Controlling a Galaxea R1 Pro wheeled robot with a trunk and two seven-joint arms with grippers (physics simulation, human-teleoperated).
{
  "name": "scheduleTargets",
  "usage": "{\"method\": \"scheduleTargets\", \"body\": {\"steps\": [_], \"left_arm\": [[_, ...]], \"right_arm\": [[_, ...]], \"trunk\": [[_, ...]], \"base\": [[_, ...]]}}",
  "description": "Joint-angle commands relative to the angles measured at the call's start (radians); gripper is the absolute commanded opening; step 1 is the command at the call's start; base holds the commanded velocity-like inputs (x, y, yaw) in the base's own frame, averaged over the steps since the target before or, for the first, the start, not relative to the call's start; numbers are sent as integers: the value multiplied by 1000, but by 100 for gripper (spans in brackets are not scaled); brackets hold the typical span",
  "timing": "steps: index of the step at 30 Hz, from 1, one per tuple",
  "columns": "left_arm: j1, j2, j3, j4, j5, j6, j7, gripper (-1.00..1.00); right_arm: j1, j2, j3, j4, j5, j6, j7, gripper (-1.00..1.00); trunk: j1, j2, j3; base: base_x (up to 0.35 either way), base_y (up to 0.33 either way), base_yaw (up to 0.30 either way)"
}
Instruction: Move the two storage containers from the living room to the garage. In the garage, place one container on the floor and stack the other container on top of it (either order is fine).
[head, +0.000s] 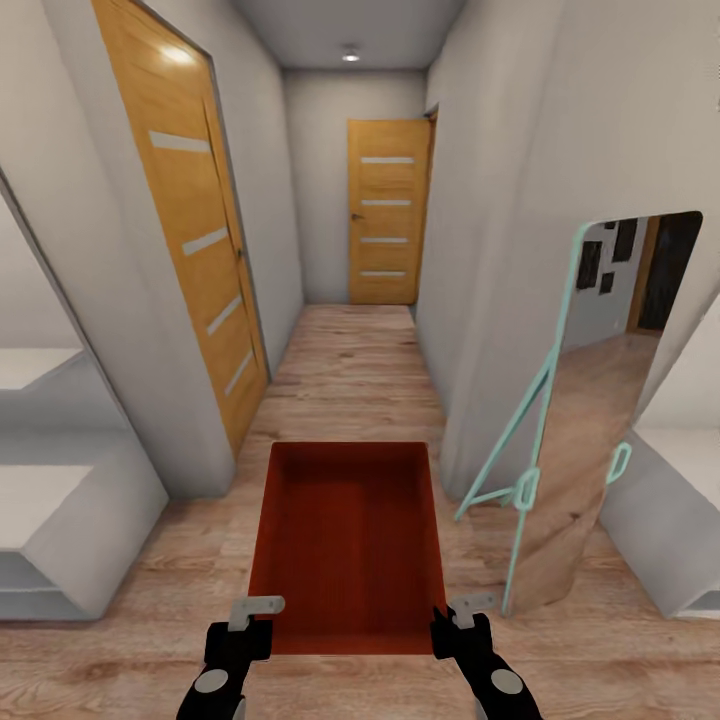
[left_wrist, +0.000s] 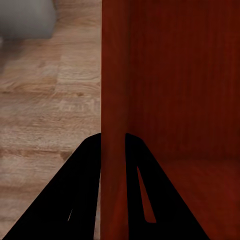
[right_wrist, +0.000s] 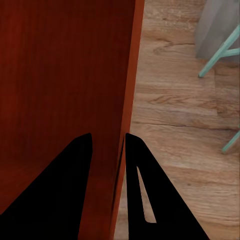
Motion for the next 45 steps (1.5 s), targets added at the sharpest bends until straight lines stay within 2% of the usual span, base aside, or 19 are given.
{"method": "scheduleTargets", "body": {"steps": [1,6,21,45], "left_arm": [[-1,1,27,-1,-6,8,10,-100],[0,1,27,-1,-6,8,10,-100],[-1,1,27,-1,-8,7,10,-100],[-1,1,27,-1,-9,7,10,-100]], "right_arm": [[-1,0,1,-4,7,6,5,-100],[0,0,1,-4,7,6,5,-100],[-1,0,1,-4,7,6,5,-100],[0,0,-3,-4,7,3,6,-100]], "trunk": [[1,-2,-2],[1,-2,-2],[1,-2,-2],[1,-2,-2]], "base": [[197,282,-223],[201,279,-184],[245,233,-8],[325,8,0]]}}
